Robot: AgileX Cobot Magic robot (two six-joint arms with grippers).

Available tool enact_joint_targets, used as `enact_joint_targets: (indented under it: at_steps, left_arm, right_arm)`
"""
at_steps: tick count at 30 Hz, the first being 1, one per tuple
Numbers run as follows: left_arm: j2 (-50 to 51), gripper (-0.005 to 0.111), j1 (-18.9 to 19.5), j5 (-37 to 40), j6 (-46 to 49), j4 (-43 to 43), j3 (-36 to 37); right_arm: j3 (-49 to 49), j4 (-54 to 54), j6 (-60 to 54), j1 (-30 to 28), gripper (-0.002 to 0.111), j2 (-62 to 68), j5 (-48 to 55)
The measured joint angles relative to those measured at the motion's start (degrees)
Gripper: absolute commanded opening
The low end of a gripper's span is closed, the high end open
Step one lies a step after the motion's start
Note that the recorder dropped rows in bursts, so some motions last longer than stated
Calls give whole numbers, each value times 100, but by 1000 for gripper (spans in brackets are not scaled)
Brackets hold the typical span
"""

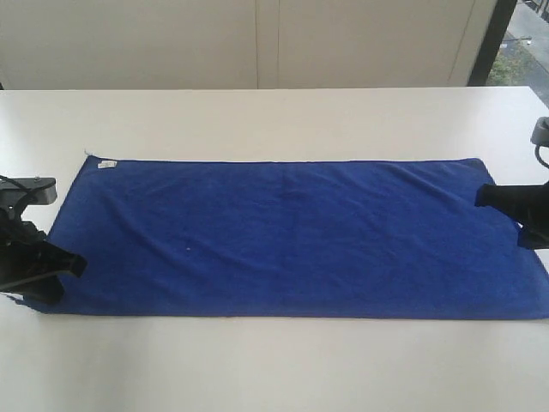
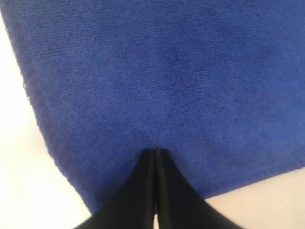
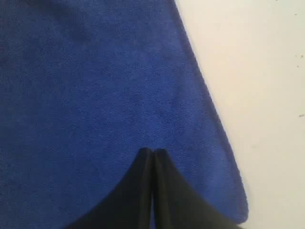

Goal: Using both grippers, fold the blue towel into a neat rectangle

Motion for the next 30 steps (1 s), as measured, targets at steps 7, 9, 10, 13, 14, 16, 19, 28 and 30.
enact_joint_targets:
  at_steps: [7, 9, 10, 13, 14, 16, 19, 28, 30]
  left_arm:
    - [0, 0, 0, 132, 0, 97, 0]
    - [0, 0, 0, 156, 0, 120, 0]
    - [0, 0, 0, 168, 0, 132, 0]
    - [0, 0, 0, 187, 0, 215, 0]
    - [0, 0, 0, 201, 0, 227, 0]
    - [0, 0, 0, 201, 0, 227, 0]
    - [0, 0, 0, 253, 0, 275, -26]
    - [-578, 0, 0, 472, 0, 381, -140]
    - [-741, 0, 0, 484, 0, 381, -150]
  right_arm:
    - [0, 68, 0, 0, 0, 0, -23]
    - [0, 71, 0, 0, 0, 0, -23]
    - [0, 71, 0, 0, 0, 0, -23]
    - [0, 71, 0, 0, 0, 0, -23]
    - [0, 71, 0, 0, 0, 0, -23]
    - [0, 71, 0, 0, 0, 0, -23]
    - [0, 71, -29, 0, 0, 0, -23]
    - [0, 71, -53, 0, 0, 0, -36]
    - [0, 71, -53, 0, 0, 0, -36]
